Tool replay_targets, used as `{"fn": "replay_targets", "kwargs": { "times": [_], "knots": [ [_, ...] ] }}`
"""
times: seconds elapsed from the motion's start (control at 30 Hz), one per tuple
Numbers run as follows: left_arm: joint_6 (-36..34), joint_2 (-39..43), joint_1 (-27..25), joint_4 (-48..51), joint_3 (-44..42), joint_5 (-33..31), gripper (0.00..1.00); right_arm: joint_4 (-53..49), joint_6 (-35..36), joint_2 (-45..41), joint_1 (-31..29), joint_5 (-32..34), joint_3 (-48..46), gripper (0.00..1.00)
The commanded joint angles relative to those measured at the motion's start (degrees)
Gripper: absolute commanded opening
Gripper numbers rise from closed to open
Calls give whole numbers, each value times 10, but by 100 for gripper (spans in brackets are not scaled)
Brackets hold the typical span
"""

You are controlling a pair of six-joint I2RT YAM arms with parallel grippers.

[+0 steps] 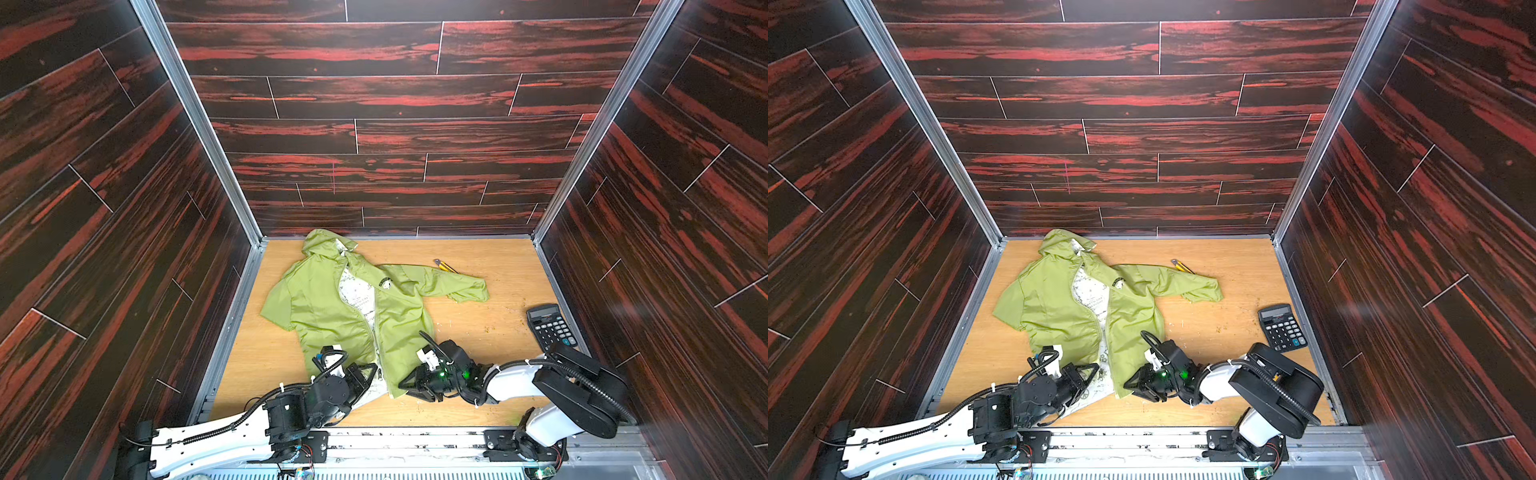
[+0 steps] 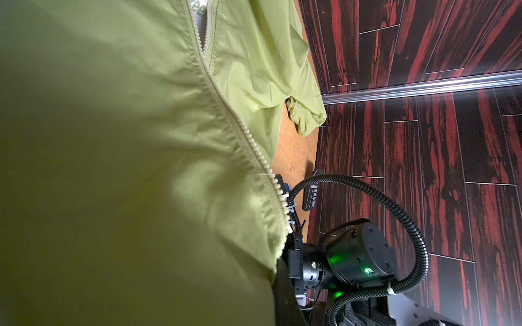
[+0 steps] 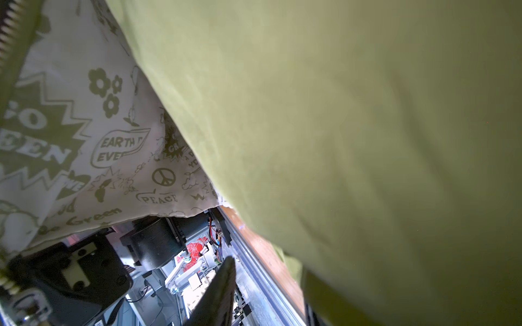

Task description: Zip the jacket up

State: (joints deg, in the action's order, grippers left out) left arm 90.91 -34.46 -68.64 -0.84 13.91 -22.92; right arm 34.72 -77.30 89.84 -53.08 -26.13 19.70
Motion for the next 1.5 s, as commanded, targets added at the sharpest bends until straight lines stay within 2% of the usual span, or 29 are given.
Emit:
{"fn": "replay_targets", "kwargs": {
  "times": [0.0, 0.2, 0.33, 0.4, 0.5, 0.57, 0.73, 1.0, 1.17, 1.33, 1.47],
  "knots": [
    [2, 1, 0, -2, -6, -2, 0, 21, -20, 29, -10, -7, 9, 42],
    [2, 2, -1, 1, -3, 2, 0, 66, -44, 66, -20, -15, 13, 42],
    [2, 3, 0, 5, -3, 5, 0, 109, -63, 95, -22, -19, 12, 37],
    [2, 4, -1, 7, -3, 6, 0, 114, -65, 100, -22, -19, 14, 32],
    [2, 9, -1, 11, -4, 5, 0, 95, -54, 91, -21, -16, 24, 19],
    [3, 12, -1, 14, -5, 2, 0, 53, -36, 70, -19, -10, 35, 9],
    [5, 19, 0, 29, -9, -4, 0, -80, 18, -6, -6, 18, 61, 1],
    [8, -9, -1, 35, -16, -8, 0, -271, 106, -114, 69, 36, 107, 0],
    [6, -46, -1, -1, -21, -6, 0, -433, 204, -152, 125, 51, 210, 0],
    [-9, -86, 7, -56, -19, -6, 0, -609, 318, -156, 209, 57, 368, 0],
    [-46, -138, 36, -72, 22, 34, 0, -684, 379, -147, 240, 82, 473, 0]
  ]
}}
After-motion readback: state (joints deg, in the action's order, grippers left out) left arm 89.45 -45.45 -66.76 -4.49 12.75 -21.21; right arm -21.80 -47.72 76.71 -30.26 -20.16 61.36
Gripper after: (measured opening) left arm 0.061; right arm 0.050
